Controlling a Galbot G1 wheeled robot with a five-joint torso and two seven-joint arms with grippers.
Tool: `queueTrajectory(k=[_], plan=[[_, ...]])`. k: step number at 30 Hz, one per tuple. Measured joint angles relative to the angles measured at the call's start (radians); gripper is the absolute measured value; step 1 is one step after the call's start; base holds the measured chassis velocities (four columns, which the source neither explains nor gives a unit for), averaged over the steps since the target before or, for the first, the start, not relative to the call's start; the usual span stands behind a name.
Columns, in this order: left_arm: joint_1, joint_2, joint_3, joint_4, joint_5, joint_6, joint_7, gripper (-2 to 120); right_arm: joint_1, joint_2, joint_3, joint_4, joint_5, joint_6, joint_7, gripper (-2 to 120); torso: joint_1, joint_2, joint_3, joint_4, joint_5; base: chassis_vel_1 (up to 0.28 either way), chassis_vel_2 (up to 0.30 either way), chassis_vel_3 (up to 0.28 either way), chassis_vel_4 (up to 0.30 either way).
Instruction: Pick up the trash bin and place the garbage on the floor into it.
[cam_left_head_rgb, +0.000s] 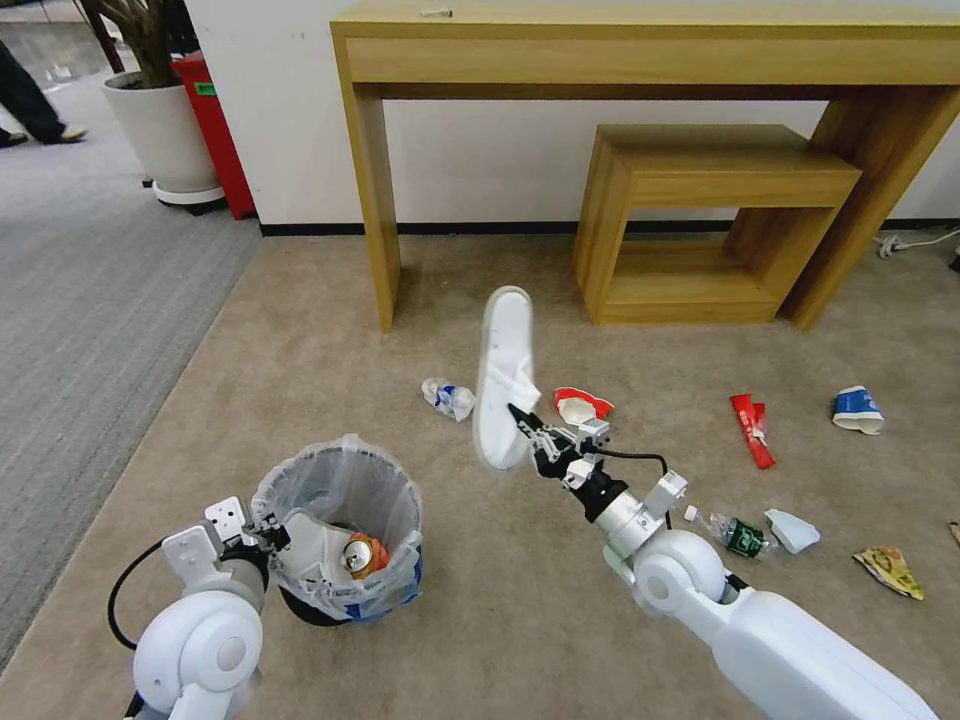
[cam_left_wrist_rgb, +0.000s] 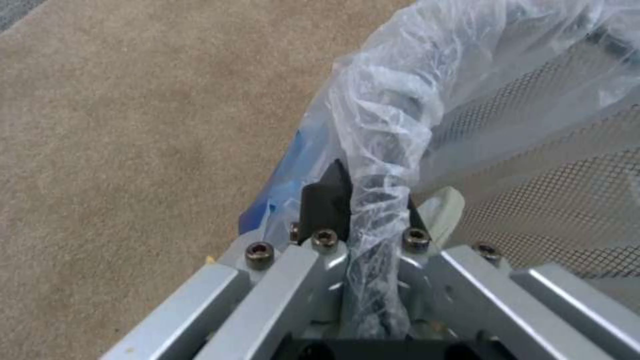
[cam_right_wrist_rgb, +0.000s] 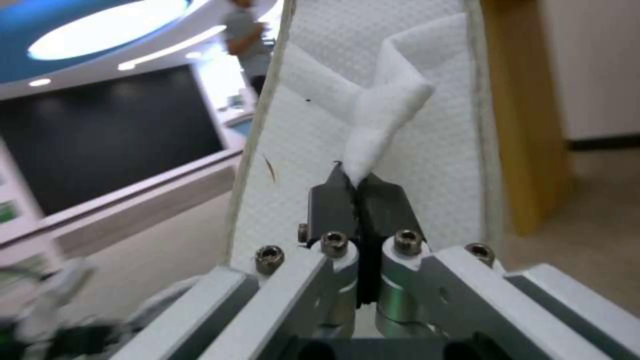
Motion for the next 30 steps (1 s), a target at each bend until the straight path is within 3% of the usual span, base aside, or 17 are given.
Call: queueTrajectory(k=[14,30], plan=[[-0.001,0.002,0.022,0.014,0.021,0.002,0.006,1,0.205,-0.029,-0.162,-0.038,-0.028,0.041,-0.183,0,0.000,0.000,0.000,0.0000,-0.0002,0.000,0.000,0.000,0.000],[-0.010,-0.001,0.043,0.021,0.030,0.005,0.010,1,0.353,0.017,-0.341,-0.066,-0.032,0.050,-0.172,0,0.000,0.000,0.000,0.0000,-0.0002,0.000,0.000,0.000,0.000]])
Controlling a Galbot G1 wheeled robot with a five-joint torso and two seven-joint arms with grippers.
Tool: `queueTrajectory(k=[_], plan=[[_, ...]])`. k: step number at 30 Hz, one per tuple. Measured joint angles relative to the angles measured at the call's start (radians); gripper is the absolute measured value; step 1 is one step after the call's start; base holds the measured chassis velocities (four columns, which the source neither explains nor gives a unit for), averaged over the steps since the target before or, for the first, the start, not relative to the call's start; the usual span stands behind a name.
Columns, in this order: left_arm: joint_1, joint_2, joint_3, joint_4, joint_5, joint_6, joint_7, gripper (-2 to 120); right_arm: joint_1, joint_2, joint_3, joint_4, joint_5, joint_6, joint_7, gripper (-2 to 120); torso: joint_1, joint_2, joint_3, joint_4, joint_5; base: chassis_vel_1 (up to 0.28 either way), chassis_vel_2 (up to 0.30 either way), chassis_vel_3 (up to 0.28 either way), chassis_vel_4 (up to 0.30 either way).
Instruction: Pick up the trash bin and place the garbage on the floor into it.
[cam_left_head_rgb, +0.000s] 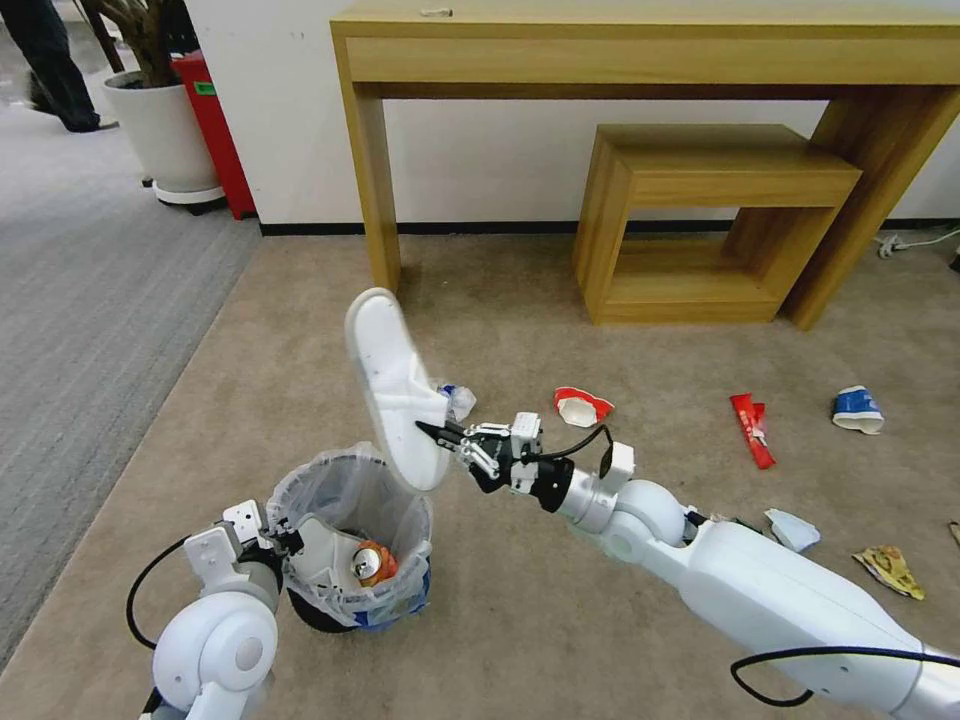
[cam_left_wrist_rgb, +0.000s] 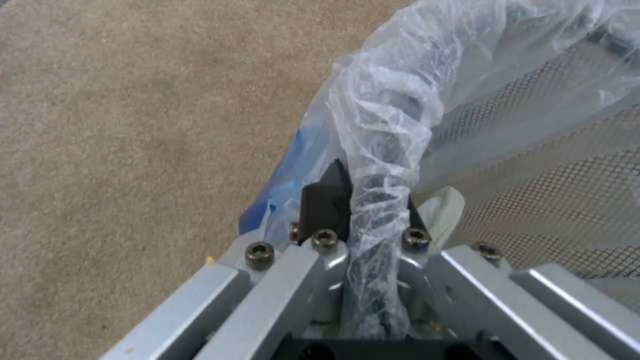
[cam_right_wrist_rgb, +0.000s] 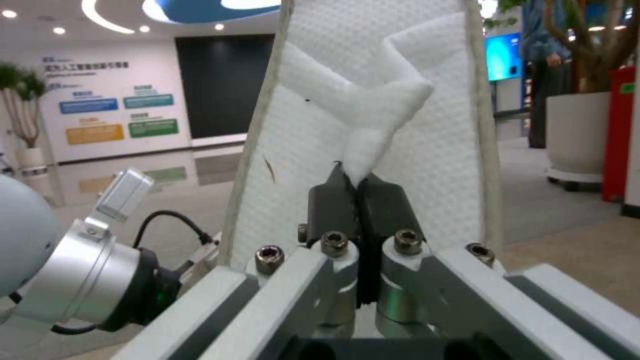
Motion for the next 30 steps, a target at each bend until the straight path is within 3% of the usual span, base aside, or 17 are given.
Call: queueTrajectory(k=[12,30], plan=[[-0.002,-0.004,0.009,-0.001,0.004,0.001,0.000,1,0.062,0.046,-0.130,-0.034,-0.007,0.011,0.013,0,0.000,0.000,0.000,0.0000,0.0000,0.000,0.000,0.000,0.000],[0.008,-0.007,0.012,-0.032,0.005,0.003,-0.005,1,0.047,0.060,-0.160,-0.066,-0.036,0.025,0.029,0,0.000,0.000,0.000,0.0000,0.0000,0.000,0.000,0.000,0.000]])
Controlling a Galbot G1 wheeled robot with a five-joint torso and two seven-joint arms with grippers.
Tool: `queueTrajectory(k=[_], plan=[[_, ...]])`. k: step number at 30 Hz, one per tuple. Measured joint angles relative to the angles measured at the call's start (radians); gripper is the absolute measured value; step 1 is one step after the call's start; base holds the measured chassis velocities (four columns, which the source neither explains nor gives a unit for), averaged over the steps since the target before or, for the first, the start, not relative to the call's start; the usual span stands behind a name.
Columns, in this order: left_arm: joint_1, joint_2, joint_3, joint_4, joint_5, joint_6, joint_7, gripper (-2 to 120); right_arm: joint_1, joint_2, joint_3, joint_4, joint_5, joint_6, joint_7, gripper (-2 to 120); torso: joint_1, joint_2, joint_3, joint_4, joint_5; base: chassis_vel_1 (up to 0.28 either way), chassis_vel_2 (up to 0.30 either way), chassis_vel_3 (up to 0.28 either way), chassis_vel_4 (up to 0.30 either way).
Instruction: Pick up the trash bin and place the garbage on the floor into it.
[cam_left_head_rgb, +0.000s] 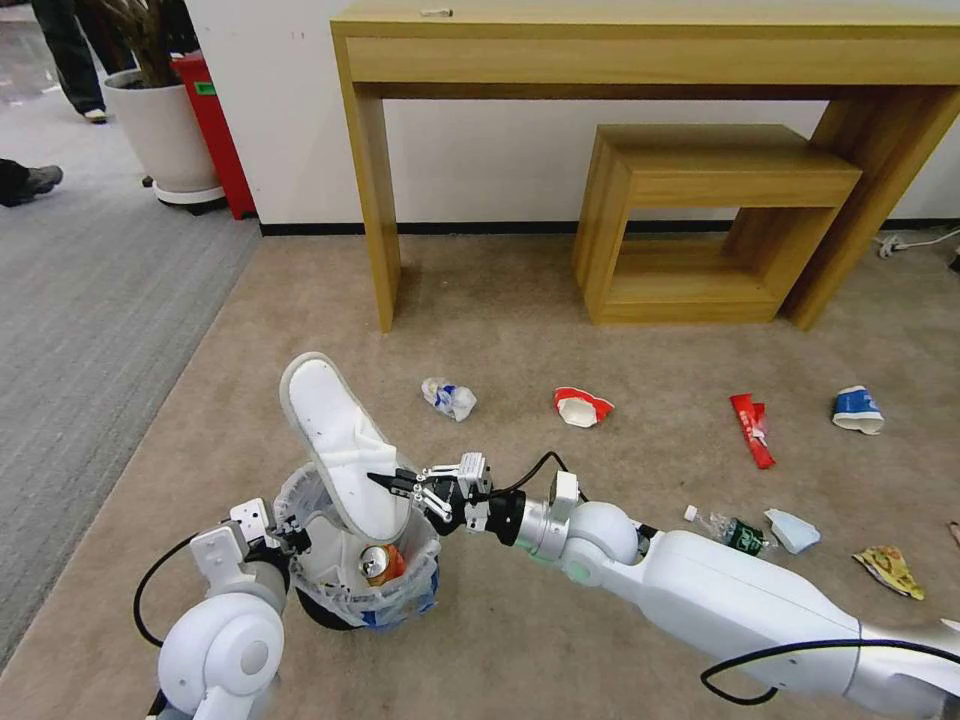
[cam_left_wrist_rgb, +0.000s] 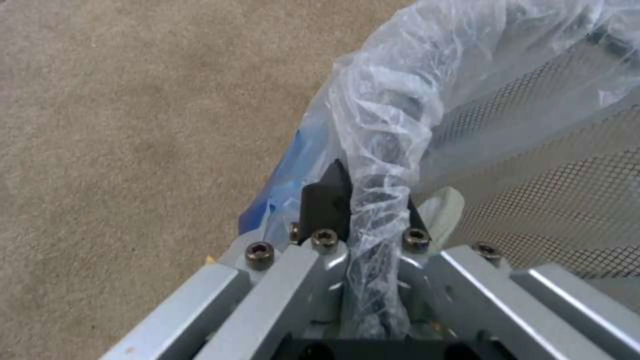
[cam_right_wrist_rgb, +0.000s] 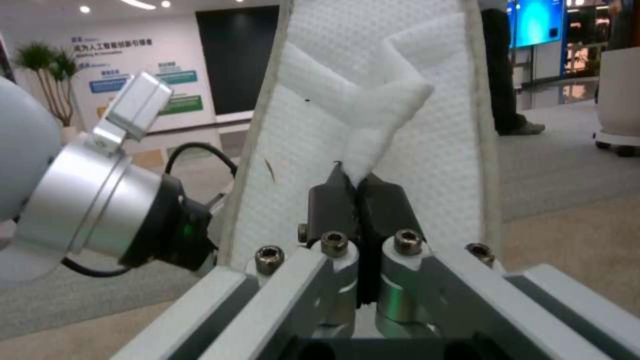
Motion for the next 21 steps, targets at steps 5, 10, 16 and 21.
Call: queueTrajectory(k=[5,10,16,21], plan=[[0.002,0.000,-0.001,-0.007,0.000,0.000,-0.001,1,-0.006,0.006,-0.003,-0.014,-0.009,0.005,0.002,0,0.000,0.000,0.000,0.0000,0.0000,0.000,0.000,0.000,0.000],[0.008,-0.001,-0.003,-0.018,0.000,0.001,-0.001,1,-0.012,0.015,-0.007,-0.034,-0.021,0.015,0.003,0,0.000,0.000,0.000,0.0000,0.0000,0.000,0.000,0.000,0.000],[0.012,-0.001,-0.006,-0.024,0.000,0.001,-0.002,1,-0.012,0.022,-0.011,-0.045,-0.027,0.019,0.004,0,0.000,0.000,0.000,0.0000,0.0000,0.000,0.000,0.000,0.000],[0.016,0.003,-0.012,-0.034,-0.002,0.001,-0.002,1,-0.004,0.034,-0.016,-0.068,-0.040,0.032,0.000,0,0.000,0.000,0.000,0.0000,0.0000,0.000,0.000,0.000,0.000]])
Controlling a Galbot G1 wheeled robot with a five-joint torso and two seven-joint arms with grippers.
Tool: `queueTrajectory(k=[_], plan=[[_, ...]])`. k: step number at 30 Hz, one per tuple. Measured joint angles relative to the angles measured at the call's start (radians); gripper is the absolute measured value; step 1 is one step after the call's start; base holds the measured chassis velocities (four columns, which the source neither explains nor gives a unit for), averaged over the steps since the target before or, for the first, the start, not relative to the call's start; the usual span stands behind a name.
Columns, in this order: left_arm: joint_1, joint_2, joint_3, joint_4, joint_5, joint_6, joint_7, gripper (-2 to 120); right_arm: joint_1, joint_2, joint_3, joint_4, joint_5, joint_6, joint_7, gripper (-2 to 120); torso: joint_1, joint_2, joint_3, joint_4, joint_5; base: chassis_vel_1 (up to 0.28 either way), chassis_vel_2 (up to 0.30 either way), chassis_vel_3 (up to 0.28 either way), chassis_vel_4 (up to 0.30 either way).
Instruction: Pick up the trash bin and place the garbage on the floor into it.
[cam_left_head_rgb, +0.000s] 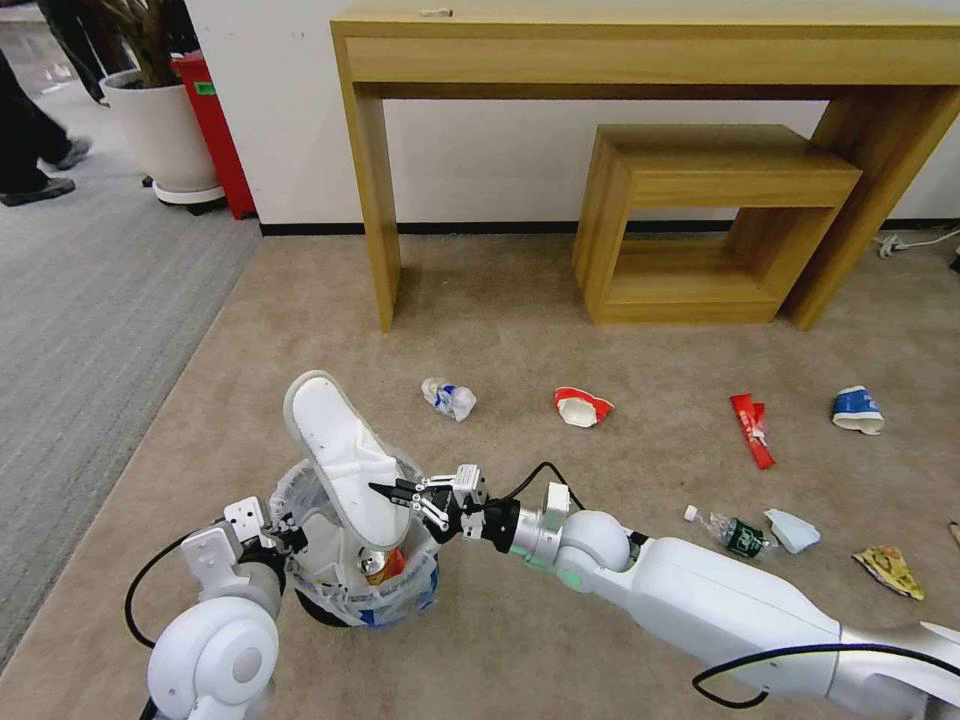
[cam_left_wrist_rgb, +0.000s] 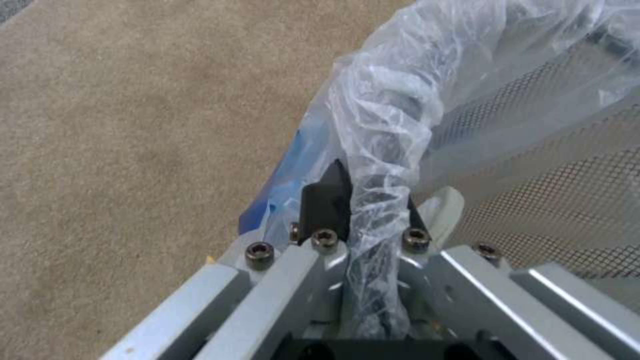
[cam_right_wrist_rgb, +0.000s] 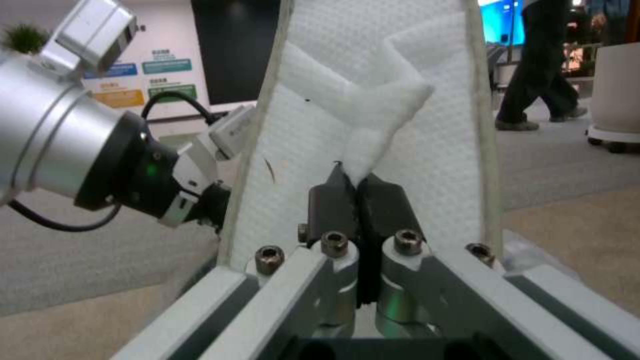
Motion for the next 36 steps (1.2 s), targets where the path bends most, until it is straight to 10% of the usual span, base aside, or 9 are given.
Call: queueTrajectory(k=[6,24,36], plan=[[0.006,0.000,-0.004,-0.014,-0.001,0.000,0.000,1,-0.001,0.013,-0.002,-0.046,-0.027,0.029,-0.021,4,0.000,0.000,0.000,0.0000,0.0000,0.000,0.000,0.000,0.000],[0.010,-0.012,-0.015,-0.028,-0.002,0.000,-0.001,1,-0.013,0.038,0.004,-0.107,-0.081,0.085,-0.057,80,0.000,0.000,0.000,0.0000,0.0001,0.000,0.000,0.000,0.000],[0.002,-0.012,-0.011,-0.011,-0.002,-0.001,-0.001,1,-0.014,0.052,0.012,-0.133,-0.096,0.107,-0.068,82,0.000,0.000,0.000,0.0000,0.0001,0.000,0.000,0.000,0.000]])
